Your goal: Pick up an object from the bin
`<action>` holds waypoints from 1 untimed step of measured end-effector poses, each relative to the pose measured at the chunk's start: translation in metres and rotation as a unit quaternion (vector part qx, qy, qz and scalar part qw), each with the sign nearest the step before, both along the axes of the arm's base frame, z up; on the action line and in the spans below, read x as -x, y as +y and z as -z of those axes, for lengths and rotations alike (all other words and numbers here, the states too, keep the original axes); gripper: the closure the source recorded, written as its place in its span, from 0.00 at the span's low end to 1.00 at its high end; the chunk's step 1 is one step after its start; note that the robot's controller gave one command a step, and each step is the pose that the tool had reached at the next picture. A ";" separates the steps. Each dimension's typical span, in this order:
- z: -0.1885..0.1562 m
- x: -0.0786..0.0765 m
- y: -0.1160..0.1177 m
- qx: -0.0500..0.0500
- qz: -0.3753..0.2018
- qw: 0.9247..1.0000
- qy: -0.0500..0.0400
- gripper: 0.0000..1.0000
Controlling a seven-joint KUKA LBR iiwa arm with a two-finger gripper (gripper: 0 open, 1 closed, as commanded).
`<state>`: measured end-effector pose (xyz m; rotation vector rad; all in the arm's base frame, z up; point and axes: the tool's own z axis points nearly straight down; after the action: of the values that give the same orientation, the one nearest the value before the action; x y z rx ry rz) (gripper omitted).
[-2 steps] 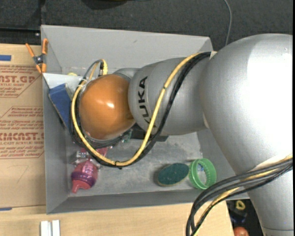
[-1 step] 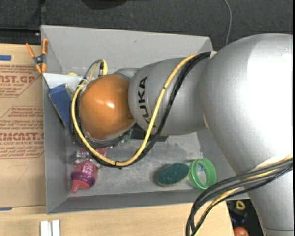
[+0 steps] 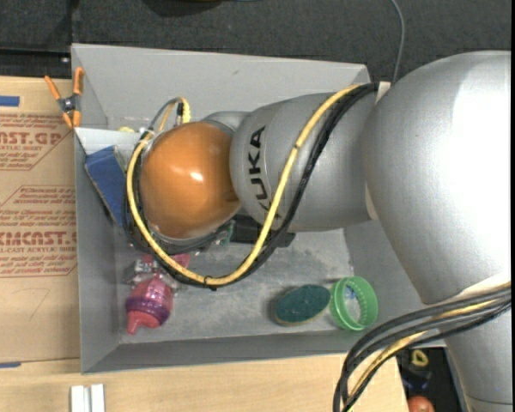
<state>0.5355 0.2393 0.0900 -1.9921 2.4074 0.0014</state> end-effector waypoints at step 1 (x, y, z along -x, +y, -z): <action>-0.030 0.001 0.000 0.000 0.000 1.000 0.001 1.00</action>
Offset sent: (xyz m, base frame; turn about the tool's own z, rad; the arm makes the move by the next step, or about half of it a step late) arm -0.0006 0.0003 0.0542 0.0003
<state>0.5346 0.2396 0.1200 -1.9927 2.4095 0.0045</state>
